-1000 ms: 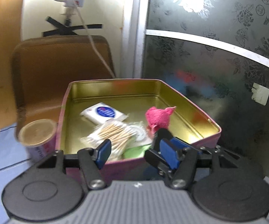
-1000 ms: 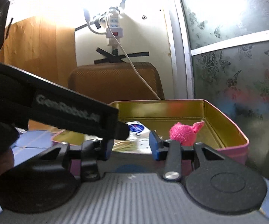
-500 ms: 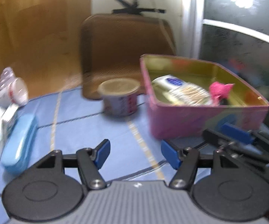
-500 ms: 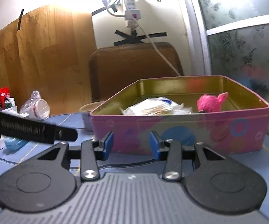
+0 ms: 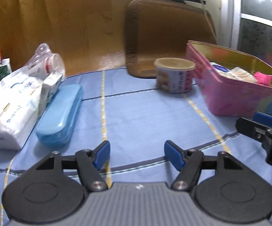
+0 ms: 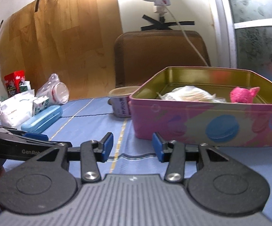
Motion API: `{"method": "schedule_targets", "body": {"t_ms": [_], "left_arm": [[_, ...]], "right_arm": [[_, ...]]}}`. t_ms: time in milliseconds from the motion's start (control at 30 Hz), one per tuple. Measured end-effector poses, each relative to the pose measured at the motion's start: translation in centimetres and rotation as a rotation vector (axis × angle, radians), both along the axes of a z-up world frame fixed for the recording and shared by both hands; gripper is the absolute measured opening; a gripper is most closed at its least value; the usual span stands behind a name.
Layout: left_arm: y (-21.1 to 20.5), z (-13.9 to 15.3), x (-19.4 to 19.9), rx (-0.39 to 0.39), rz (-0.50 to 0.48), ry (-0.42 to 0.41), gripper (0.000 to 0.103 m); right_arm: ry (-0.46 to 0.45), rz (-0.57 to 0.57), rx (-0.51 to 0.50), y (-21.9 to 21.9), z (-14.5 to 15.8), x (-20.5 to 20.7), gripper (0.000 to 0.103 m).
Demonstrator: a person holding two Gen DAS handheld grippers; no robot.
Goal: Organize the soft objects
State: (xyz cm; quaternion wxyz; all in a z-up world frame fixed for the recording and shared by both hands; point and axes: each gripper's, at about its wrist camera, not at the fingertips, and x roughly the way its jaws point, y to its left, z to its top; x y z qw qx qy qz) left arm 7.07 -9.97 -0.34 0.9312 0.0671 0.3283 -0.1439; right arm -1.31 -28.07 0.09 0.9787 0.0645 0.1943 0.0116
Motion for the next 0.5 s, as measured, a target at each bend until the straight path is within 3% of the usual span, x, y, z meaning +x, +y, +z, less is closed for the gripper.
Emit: {"method": "schedule_targets", "body": {"t_ms": [67, 133, 500], "left_arm": [[0.3, -0.5, 0.2, 0.009, 0.012, -0.001, 0.067], [0.6, -0.8, 0.0, 0.011, 0.018, -0.021, 0.073], [0.8, -1.0, -0.1, -0.002, 0.014, -0.044, 0.075]], "right_arm": [[0.005, 0.008, 0.001, 0.3, -0.1, 0.3, 0.049], [0.006, 0.011, 0.003, 0.5, -0.1, 0.6, 0.050], [-0.028, -0.003, 0.029, 0.6, -0.6, 0.9, 0.052]]}}
